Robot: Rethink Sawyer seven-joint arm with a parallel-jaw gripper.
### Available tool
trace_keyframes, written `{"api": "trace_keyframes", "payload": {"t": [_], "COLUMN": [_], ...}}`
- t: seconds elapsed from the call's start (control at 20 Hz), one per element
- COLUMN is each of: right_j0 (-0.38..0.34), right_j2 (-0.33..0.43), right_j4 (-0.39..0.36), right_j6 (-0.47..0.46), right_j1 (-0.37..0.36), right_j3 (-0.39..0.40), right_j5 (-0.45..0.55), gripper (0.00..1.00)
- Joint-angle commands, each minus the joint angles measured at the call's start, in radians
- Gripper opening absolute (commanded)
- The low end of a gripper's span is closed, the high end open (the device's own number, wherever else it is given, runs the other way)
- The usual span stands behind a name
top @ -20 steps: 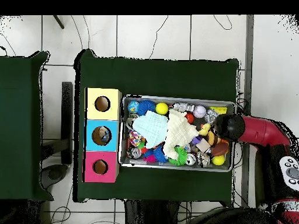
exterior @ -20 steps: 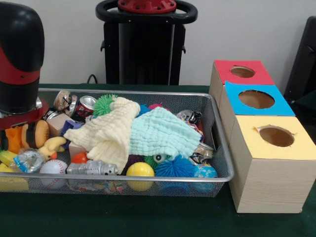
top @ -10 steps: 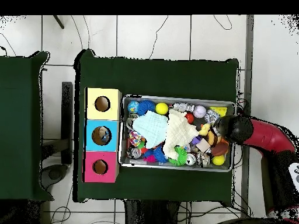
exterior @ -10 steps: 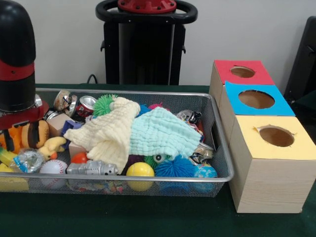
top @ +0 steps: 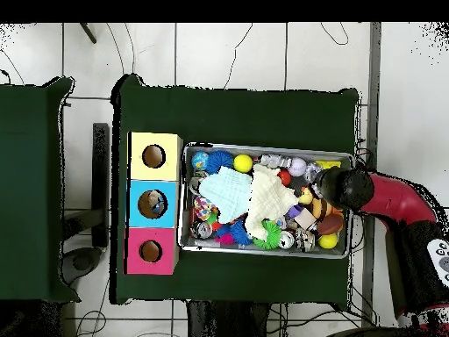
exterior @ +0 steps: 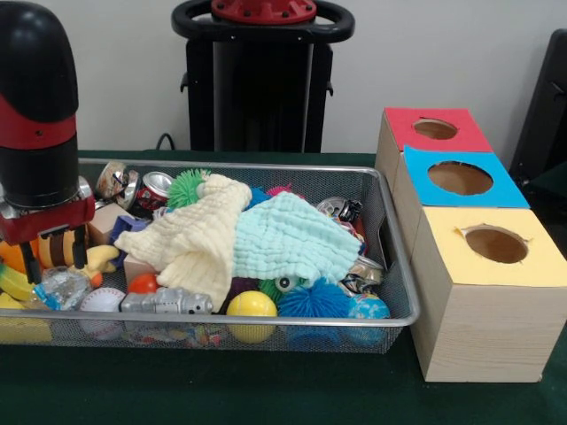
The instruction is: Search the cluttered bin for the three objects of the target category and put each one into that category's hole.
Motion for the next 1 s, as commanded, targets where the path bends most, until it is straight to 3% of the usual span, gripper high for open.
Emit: {"api": "trace_keyframes", "payload": {"t": [0.05, 1.0], "right_j0": [0.006, 0.012], "right_j2": [0.11, 0.112], "right_j4": [0.0, -0.012], "right_j6": [0.004, 0.022], "right_j1": [0.017, 0.017], "right_j3": [0.069, 0.082], "right_j5": [-0.076, -0.119], "gripper": [1.0, 1.0]}}
